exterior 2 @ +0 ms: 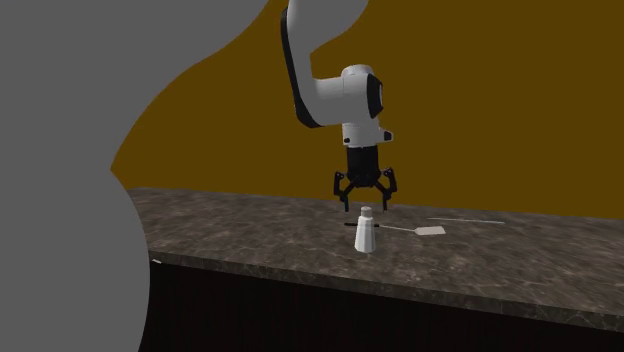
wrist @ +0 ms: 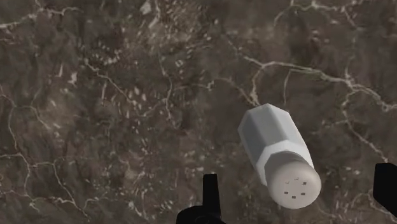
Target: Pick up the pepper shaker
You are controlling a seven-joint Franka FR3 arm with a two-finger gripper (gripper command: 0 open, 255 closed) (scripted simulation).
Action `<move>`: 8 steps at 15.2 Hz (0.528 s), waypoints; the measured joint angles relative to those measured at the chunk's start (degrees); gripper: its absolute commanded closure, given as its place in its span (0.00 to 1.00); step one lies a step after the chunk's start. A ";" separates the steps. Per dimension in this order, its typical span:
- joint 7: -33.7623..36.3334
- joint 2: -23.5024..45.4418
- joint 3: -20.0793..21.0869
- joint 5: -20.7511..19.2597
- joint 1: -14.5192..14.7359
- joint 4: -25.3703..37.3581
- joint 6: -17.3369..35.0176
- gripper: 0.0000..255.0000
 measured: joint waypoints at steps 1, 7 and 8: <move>0.04 0.44 0.03 0.05 -0.02 -0.05 0.50 0.00; 0.05 0.70 0.05 0.09 -0.04 -0.27 1.12 1.00; 0.04 0.70 0.06 0.10 -0.04 -0.24 1.12 1.00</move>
